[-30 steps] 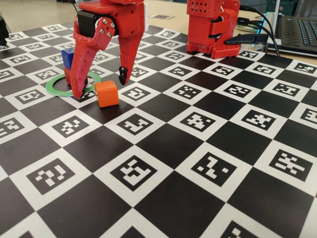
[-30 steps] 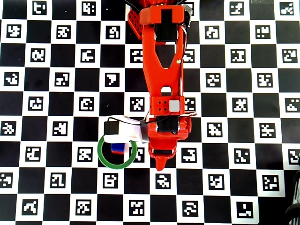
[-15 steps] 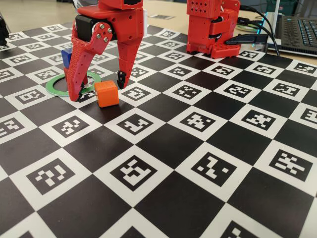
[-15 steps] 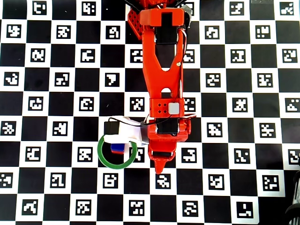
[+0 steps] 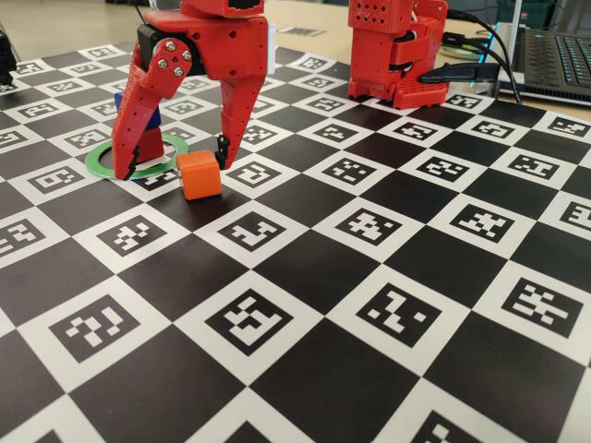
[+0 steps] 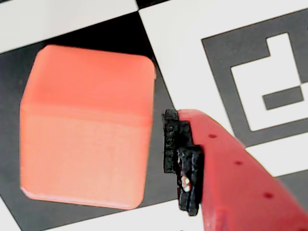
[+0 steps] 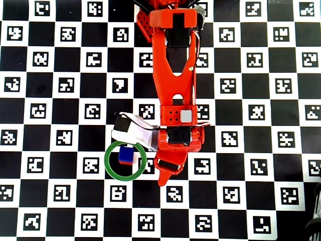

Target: Grab the red cube then put it in the green circle then put the blue cube on top and finally the orange cube on top

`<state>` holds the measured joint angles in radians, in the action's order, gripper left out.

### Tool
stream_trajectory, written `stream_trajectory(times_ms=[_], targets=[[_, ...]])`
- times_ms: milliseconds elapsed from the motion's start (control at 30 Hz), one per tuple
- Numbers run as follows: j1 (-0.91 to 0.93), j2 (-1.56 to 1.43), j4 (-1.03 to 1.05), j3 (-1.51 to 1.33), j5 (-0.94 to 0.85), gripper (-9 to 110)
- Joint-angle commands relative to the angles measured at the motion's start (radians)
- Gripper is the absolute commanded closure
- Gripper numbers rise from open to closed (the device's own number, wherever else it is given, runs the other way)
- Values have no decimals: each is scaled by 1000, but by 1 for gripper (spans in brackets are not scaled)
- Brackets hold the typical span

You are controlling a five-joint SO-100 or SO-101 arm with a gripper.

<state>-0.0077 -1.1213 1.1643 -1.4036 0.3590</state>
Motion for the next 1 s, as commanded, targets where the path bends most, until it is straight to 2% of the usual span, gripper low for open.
stream_trajectory(times_ms=[0,267,433,567,767,967], targets=[[-5,-29,-8,11,8,58],[-2,-29,-14,5,12,63],[-3,-32,-18,5,9,83],[2,-35,-20,5,6,93],[12,-51,-14,9,-5,96],[48,-86,84,110,-57,96]])
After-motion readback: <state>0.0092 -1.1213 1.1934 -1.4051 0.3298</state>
